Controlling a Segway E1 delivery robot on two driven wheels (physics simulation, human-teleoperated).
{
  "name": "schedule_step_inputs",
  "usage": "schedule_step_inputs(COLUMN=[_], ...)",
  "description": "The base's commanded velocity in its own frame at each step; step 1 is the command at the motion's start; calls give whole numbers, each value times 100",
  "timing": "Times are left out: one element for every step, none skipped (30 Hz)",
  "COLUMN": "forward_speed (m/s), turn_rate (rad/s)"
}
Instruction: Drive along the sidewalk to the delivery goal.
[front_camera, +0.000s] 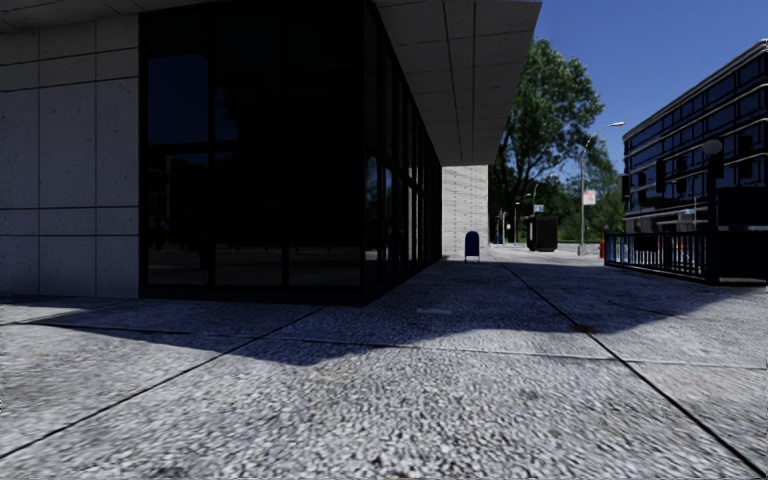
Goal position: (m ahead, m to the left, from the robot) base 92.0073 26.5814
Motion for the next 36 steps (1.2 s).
schedule_step_inputs(forward_speed=[127, 127, 127, 127, 127, 127, 127, 127, 127, 127, 127, 127, 127, 127, 127, 127, 127, 127, 127, 127, 127, 127, 127, 131, 137, 145, 147, 147, 147, 147, 147, 148, 148, 150, 150, 151], turn_rate=[50, 50, 50, 50, 50, 50, 50, 50, 50, 50, 50, 50, 50, 50, 50, 50, 50, 50, 50, 50, 50, 50, 50, 51, 51, 52, 52, 52, 52, 52, 52, 52, 52, 52, 52, 52])
